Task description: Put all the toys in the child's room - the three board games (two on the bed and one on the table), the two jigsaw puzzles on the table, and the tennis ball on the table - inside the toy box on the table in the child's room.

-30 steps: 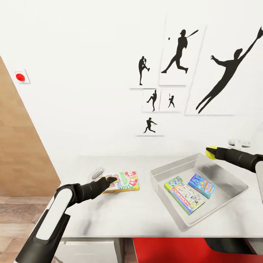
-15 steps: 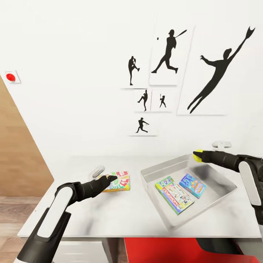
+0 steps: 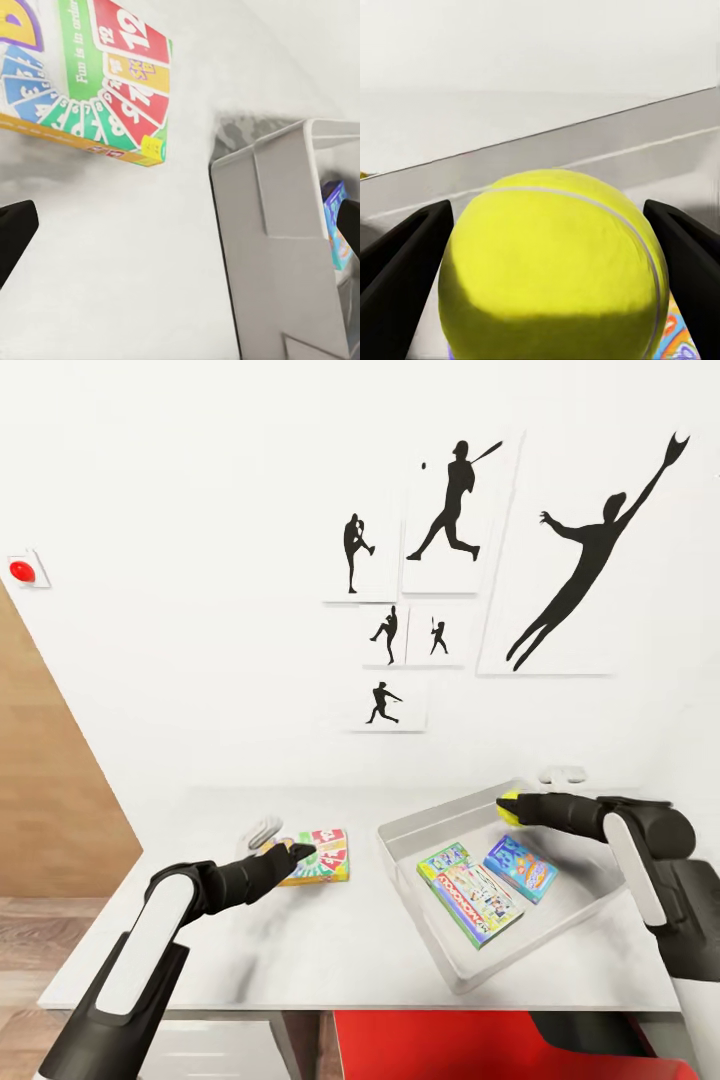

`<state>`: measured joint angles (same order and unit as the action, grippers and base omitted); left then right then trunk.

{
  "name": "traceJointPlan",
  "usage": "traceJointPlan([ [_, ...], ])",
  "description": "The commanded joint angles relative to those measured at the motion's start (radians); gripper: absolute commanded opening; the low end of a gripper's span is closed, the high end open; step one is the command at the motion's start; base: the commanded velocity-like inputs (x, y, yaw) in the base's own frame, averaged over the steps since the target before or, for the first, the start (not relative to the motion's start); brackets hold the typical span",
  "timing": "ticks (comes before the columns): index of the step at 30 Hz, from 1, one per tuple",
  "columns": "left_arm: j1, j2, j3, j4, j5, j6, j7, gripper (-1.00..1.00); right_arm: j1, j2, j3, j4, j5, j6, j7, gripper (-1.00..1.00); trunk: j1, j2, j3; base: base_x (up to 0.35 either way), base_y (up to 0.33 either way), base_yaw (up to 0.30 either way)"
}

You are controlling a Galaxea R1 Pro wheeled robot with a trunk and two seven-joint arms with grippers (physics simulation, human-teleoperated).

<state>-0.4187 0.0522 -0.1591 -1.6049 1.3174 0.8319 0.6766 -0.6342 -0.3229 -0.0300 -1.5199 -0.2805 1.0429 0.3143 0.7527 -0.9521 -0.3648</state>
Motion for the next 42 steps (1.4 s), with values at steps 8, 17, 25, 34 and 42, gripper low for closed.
traceJointPlan([
  [8,0.004,0.003,0.000,-0.001,0.010,0.001,0.012,1.00,0.025,-0.009,0.019,0.023,0.105,0.004,0.006,-1.00,0.000,-0.001,-0.001,0.000,0.000,0.000],
  [17,0.004,0.004,0.000,-0.001,0.009,0.001,0.013,1.00,0.057,-0.028,0.016,0.083,0.120,0.004,0.001,-1.00,0.000,-0.001,-0.001,0.000,0.000,0.000],
  [25,0.005,0.004,0.000,-0.001,0.008,0.002,0.014,1.00,0.085,-0.108,0.014,0.079,0.114,0.004,0.001,-1.00,0.000,-0.001,-0.001,0.000,0.000,0.000],
  [34,0.005,0.004,0.000,-0.001,0.008,0.003,0.014,1.00,0.135,-0.135,-0.010,0.058,0.113,0.004,0.002,-1.00,0.000,-0.001,-0.001,0.000,0.000,0.000],
  [42,0.006,0.005,0.000,-0.001,0.008,0.004,0.014,1.00,0.167,-0.137,-0.017,0.030,0.116,0.004,0.002,-1.00,0.000,-0.001,-0.001,0.000,0.000,0.000],
])
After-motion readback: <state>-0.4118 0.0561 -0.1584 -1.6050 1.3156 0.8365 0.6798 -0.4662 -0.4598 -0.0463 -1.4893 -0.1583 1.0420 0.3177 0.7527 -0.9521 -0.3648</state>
